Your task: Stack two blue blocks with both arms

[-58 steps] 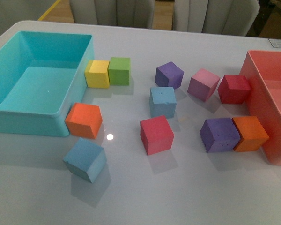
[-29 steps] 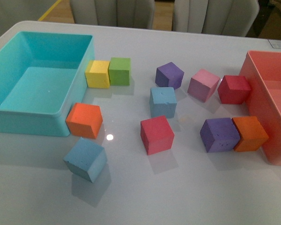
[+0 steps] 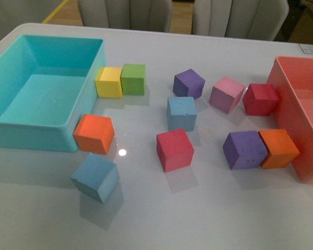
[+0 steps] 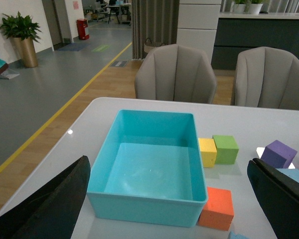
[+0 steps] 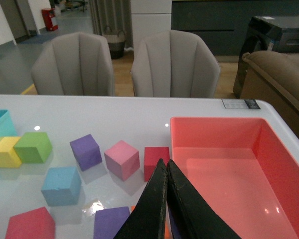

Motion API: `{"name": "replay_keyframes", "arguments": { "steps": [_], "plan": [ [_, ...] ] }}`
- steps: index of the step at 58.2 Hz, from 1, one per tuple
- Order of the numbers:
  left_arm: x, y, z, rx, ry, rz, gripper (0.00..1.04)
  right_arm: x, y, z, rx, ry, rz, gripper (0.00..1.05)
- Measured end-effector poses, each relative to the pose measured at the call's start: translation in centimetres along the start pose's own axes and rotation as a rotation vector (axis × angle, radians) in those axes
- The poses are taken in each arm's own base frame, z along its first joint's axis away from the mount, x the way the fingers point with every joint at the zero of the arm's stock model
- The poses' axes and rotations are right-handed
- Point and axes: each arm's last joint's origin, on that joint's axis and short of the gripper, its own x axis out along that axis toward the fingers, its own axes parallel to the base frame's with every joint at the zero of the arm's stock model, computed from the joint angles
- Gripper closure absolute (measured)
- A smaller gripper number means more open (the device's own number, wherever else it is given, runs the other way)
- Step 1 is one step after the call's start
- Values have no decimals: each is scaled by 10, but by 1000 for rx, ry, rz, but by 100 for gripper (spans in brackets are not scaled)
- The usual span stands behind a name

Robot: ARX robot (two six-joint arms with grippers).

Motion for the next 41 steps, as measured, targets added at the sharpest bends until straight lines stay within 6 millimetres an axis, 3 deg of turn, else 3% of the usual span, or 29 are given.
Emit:
{"name": "replay_keyframes", "arguments": {
  "steps": [41],
  "plan": [
    [0, 0, 0, 0, 0, 0, 9, -29, 0, 9, 0, -32, 0, 103]
  ]
}}
